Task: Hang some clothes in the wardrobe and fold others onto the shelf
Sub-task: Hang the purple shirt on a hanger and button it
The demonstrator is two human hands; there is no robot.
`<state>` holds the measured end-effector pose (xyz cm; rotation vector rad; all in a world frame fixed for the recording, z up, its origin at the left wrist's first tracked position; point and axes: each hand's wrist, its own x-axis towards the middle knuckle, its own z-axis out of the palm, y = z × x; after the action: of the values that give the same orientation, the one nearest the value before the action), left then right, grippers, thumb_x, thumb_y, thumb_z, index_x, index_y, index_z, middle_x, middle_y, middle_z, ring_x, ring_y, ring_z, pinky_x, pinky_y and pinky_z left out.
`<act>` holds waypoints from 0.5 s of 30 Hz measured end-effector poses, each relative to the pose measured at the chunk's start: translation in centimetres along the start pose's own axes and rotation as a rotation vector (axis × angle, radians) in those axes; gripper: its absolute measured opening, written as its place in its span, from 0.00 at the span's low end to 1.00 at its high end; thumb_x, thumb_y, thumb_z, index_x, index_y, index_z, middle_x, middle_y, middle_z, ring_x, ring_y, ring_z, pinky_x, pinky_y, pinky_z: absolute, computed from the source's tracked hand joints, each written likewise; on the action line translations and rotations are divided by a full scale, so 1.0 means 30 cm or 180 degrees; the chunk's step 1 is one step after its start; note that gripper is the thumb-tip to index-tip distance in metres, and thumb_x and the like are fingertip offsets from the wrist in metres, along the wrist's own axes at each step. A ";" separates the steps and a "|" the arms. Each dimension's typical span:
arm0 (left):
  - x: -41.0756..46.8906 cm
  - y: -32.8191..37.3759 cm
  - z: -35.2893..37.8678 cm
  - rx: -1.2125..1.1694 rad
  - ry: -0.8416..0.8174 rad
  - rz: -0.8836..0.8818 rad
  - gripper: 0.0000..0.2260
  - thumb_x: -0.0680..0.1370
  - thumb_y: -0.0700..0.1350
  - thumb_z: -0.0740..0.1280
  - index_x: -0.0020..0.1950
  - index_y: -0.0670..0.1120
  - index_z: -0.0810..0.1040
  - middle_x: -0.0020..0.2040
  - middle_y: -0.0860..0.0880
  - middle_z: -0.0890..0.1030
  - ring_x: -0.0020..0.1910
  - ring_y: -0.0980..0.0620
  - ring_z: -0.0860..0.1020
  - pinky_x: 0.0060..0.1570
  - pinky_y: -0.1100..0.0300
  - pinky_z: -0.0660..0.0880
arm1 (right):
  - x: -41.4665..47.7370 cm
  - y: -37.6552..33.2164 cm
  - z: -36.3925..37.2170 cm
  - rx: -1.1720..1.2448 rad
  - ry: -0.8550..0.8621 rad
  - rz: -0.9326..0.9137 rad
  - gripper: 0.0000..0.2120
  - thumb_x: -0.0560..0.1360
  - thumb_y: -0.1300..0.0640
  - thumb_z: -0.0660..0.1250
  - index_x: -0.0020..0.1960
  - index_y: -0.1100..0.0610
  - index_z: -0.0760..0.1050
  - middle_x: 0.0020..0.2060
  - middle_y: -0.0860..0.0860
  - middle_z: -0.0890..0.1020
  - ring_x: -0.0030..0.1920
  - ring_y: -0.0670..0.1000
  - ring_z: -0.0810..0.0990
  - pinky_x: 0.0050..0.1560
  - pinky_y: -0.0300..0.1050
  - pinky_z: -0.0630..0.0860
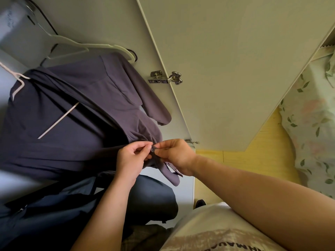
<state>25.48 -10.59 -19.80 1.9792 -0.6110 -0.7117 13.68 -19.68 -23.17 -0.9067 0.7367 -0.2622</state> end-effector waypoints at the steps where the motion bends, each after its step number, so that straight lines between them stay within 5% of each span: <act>1: 0.001 0.000 0.004 -0.0016 0.0010 -0.0015 0.09 0.78 0.39 0.70 0.45 0.53 0.84 0.39 0.51 0.85 0.35 0.55 0.80 0.37 0.66 0.77 | 0.001 -0.001 -0.002 0.0064 -0.0054 0.0084 0.08 0.76 0.66 0.71 0.54 0.66 0.81 0.43 0.59 0.83 0.44 0.54 0.80 0.53 0.44 0.79; 6: 0.000 -0.004 0.013 -0.0144 0.0033 -0.0175 0.08 0.78 0.38 0.69 0.46 0.51 0.83 0.39 0.52 0.84 0.34 0.57 0.80 0.35 0.68 0.75 | 0.013 0.014 -0.014 0.0173 -0.0325 0.0511 0.07 0.77 0.61 0.71 0.54 0.59 0.82 0.48 0.57 0.84 0.53 0.54 0.81 0.66 0.53 0.74; 10: -0.006 -0.008 0.022 -0.0233 0.0112 -0.0197 0.03 0.78 0.38 0.70 0.48 0.46 0.80 0.39 0.49 0.82 0.31 0.62 0.79 0.33 0.70 0.74 | 0.011 0.017 -0.018 0.0407 -0.0396 0.0590 0.03 0.77 0.63 0.70 0.50 0.57 0.80 0.47 0.57 0.83 0.50 0.55 0.82 0.55 0.47 0.77; 15: -0.016 -0.015 0.019 -0.0704 0.0192 -0.0311 0.06 0.77 0.43 0.72 0.44 0.43 0.77 0.38 0.46 0.83 0.37 0.52 0.79 0.41 0.59 0.78 | 0.016 0.006 -0.023 0.0500 -0.0446 0.0298 0.06 0.76 0.66 0.69 0.48 0.55 0.78 0.43 0.54 0.83 0.46 0.53 0.81 0.46 0.43 0.74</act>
<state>24.81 -10.41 -20.33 1.8268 -0.3841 -0.7431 13.54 -20.24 -23.81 -0.7317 0.6180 -0.1692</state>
